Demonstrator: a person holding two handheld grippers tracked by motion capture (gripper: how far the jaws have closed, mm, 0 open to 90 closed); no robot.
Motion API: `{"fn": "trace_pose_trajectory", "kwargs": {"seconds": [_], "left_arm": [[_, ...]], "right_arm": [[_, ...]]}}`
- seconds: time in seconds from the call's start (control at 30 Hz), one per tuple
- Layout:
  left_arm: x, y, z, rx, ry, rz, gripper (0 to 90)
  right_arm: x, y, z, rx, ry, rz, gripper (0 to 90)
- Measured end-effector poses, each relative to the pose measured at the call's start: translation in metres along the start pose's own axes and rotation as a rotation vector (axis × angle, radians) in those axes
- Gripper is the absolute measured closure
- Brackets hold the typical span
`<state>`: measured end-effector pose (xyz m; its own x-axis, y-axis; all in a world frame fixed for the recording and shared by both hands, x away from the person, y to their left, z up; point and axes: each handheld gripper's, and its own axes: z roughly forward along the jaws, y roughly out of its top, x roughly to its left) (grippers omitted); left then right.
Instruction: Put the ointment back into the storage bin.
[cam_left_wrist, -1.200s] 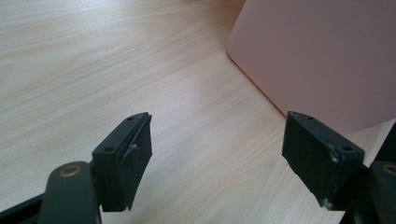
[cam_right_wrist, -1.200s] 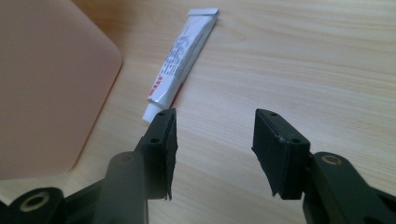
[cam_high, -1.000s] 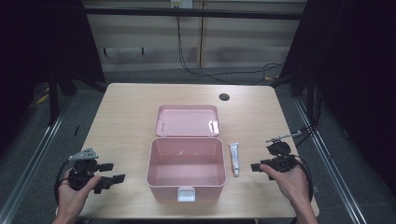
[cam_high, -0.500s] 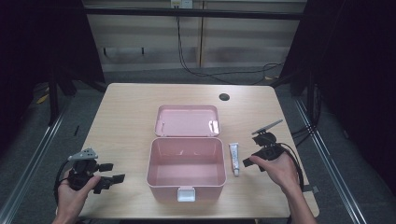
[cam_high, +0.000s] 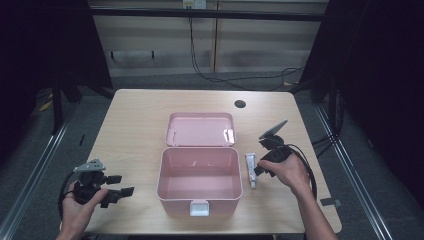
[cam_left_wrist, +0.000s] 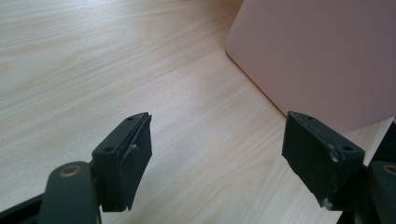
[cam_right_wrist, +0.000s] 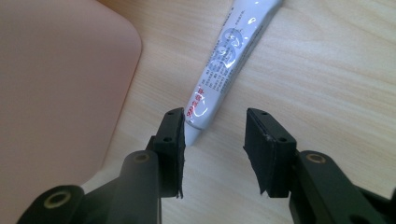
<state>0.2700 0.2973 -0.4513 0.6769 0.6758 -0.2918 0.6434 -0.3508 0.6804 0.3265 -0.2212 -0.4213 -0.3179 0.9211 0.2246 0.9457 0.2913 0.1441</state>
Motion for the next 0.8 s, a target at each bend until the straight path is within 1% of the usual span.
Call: {"fn": "trace_pose_trajectory", "kwargs": {"seconds": [0.03,0.07,0.1,0.13,0.33,0.43,0.47,0.5,0.53,0.57,0.63,0.7,0.8], "left_arm": [[0.0,0.0,0.0,0.0,0.0,0.0,24.1],[0.0,0.0,0.0,0.002,0.001,0.0,24.1],[0.0,0.0,0.0,0.002,0.001,0.0,24.1],[0.0,0.0,0.0,0.001,0.004,-0.003,24.0],[0.0,0.0,0.001,0.005,0.0,-0.006,24.1],[0.0,0.0,0.001,0.007,-0.003,-0.005,24.0],[0.0,0.0,0.0,0.007,-0.002,-0.005,24.0],[0.0,0.0,0.0,0.008,-0.002,-0.004,24.1],[0.001,0.0,0.001,0.009,-0.003,-0.006,24.1],[0.001,0.0,0.001,0.009,-0.003,-0.006,24.1],[0.001,0.0,0.001,0.011,-0.001,-0.004,24.0],[0.0,0.0,0.0,0.006,-0.004,-0.005,24.1],[0.0,0.0,0.001,0.007,-0.004,-0.006,24.1]], "right_arm": [[0.0,0.0,0.0,0.0,0.0,0.0,58.9],[0.001,0.003,0.003,0.005,-0.015,-0.003,59.0],[0.001,0.003,0.003,0.005,-0.015,-0.003,59.0],[0.001,0.006,0.008,0.012,-0.014,-0.003,60.0],[0.003,0.01,0.011,0.028,-0.022,0.01,61.0],[0.004,0.013,0.016,0.051,-0.027,0.013,60.1],[0.004,0.013,0.016,0.051,-0.027,0.013,60.1],[0.005,0.014,0.018,0.059,-0.024,0.01,59.9],[0.006,0.016,0.022,0.08,-0.024,0.011,59.6],[0.006,0.016,0.022,0.08,-0.024,0.011,59.6],[0.007,0.018,0.025,0.084,-0.032,0.017,60.3],[0.006,0.022,0.028,0.098,-0.044,0.036,60.8],[0.007,0.024,0.032,0.098,-0.05,0.041,60.6]]}}
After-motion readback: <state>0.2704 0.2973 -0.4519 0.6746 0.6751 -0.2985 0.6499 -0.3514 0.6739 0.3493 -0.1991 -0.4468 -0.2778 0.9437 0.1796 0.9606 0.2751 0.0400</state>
